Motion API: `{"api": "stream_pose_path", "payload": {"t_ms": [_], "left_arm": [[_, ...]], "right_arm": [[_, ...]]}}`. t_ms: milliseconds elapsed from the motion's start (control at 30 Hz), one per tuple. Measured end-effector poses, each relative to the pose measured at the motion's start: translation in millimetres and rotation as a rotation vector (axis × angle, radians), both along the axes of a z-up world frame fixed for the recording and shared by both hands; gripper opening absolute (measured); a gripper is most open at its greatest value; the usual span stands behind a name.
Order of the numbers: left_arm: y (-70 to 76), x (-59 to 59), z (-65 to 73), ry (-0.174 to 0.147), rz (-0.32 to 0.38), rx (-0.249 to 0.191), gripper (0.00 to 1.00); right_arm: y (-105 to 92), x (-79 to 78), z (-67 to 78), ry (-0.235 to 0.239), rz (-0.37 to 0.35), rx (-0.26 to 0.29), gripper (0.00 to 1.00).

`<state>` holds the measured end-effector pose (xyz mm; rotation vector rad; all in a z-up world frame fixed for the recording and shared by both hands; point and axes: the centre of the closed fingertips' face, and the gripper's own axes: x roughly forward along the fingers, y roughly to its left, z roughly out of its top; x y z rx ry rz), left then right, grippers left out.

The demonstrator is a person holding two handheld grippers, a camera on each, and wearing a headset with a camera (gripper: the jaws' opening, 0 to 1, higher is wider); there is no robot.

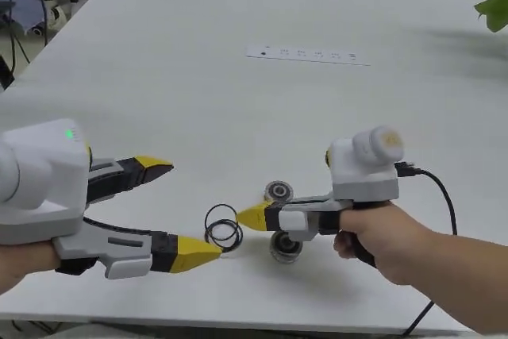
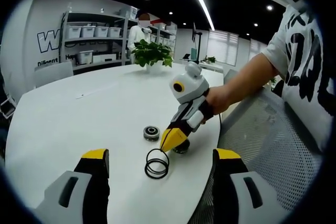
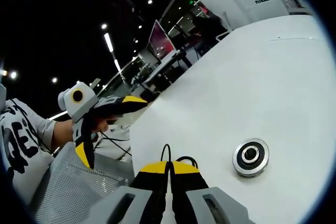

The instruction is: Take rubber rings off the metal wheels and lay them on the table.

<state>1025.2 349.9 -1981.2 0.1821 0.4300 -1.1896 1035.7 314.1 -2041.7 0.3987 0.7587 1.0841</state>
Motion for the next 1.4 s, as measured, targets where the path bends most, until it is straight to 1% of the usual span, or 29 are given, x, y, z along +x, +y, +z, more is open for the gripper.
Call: {"api": "stream_pose_path", "payload": {"t_ms": [233,600,700,967,1167,1300,1400], "left_arm": [[3.3,-0.7,-2.4,0.007,0.01,0.0,0.78],[5.3,-1.6,-4.6,0.009,0.009,0.009,0.78],[5.0,-1.6,-3.7,0.013,0.01,0.005,0.78],[4.0,-1.4,-5.1,0.017,0.009,0.008,0.78],[4.4,-2.7,-6.8,0.021,0.008,0.013,0.78],[4.4,-3.1,-7.3,0.024,0.007,0.016,0.78],[3.3,-4.6,-7.7,0.025,0.003,0.018,0.77]], "right_arm": [[-1.0,0.3,-8.0,0.019,-0.003,-0.024,0.0],[-0.4,1.5,-13.4,0.026,-0.008,-0.038,0.0],[-1.3,1.2,-15.3,0.035,-0.009,-0.043,0.0],[-3.4,0.9,-19.8,0.047,-0.015,-0.06,0.0],[-2.9,1.3,-23.0,0.048,-0.015,-0.071,0.0],[-4.6,3.9,-24.9,0.034,-0.021,-0.092,0.0],[-4.4,3.0,-25.3,0.026,-0.016,-0.104,0.0]]}}
